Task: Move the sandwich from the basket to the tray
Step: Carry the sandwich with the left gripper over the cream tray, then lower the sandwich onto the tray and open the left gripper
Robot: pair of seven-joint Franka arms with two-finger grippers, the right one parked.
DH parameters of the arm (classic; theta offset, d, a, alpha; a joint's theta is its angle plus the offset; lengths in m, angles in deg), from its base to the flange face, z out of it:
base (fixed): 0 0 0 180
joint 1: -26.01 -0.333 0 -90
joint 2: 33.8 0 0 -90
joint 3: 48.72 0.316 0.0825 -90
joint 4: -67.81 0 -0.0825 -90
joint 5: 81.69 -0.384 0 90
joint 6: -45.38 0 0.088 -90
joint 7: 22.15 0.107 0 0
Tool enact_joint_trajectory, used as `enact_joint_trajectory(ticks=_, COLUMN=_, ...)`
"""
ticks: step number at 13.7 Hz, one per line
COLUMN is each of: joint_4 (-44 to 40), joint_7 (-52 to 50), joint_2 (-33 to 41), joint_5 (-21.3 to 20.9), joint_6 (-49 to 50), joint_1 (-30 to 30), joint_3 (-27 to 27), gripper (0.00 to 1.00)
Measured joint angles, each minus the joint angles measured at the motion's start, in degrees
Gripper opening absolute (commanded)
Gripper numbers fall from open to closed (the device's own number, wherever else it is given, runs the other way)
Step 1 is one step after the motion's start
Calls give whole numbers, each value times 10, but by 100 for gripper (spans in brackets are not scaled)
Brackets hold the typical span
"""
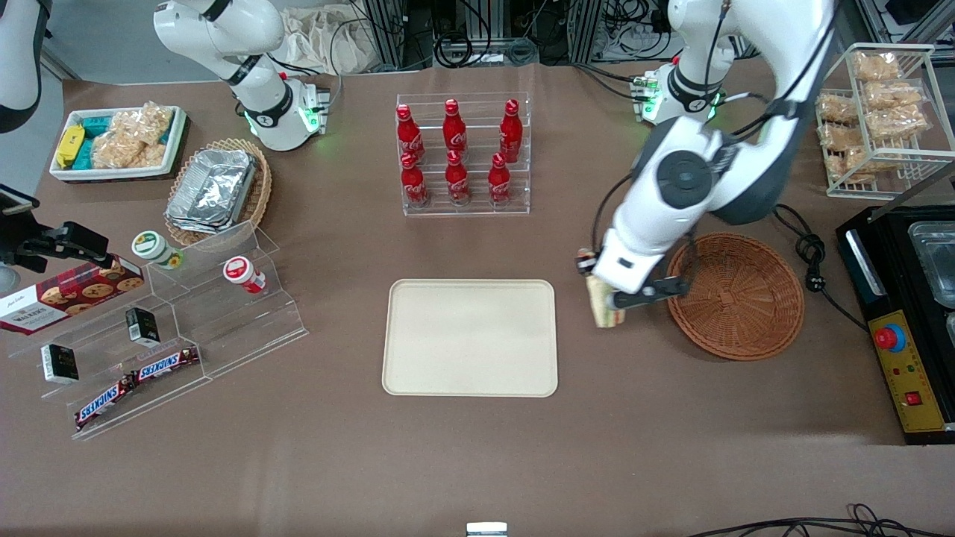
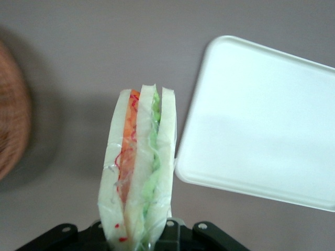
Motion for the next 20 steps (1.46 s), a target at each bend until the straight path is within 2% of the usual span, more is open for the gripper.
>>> enact_joint_trajectory(ticks=3, joint_4=-48, joint_7=-7, joint_2=-106, joint_5=-46, joint_6=-87, joint_1=55, joint_3=1, gripper=0)
enact_joint_trajectory(ticks=5, joint_4=-90, joint_7=-13, joint_2=-167, joint_5=-94, joint_6=-104, joint_1=70, joint_3=1, gripper=0)
enact_joint_trajectory(ticks=6, joint_4=-106, joint_7=-13, joint_2=-190, joint_5=-115, joint_6=-109, joint_1=71, joint_3=1, gripper=5)
enact_joint_trajectory(ticks=7, joint_4=-114, joint_7=-13, joint_2=-208, joint_5=-134, joint_6=-118, joint_1=71, joint_3=2, gripper=32)
enact_joint_trajectory(ticks=10, joint_4=-119, joint_7=-16, joint_2=-237, joint_5=-169, joint_6=-144, joint_1=71, joint_3=2, gripper=99)
enact_joint_trajectory(ticks=14, joint_4=-134, joint_7=-80, joint_2=-228, joint_5=-172, joint_6=-145, joint_1=71, joint_3=3, gripper=100)
enact_joint_trajectory(ticks=17, joint_4=-148, joint_7=-95, joint_2=-165, joint_5=-169, joint_6=-83, joint_1=48, joint_3=3, gripper=100)
enact_joint_trajectory(ticks=20, joint_4=-150, joint_7=-80, joint_2=-84, joint_5=-135, joint_6=3, joint_1=16, joint_3=3, gripper=100)
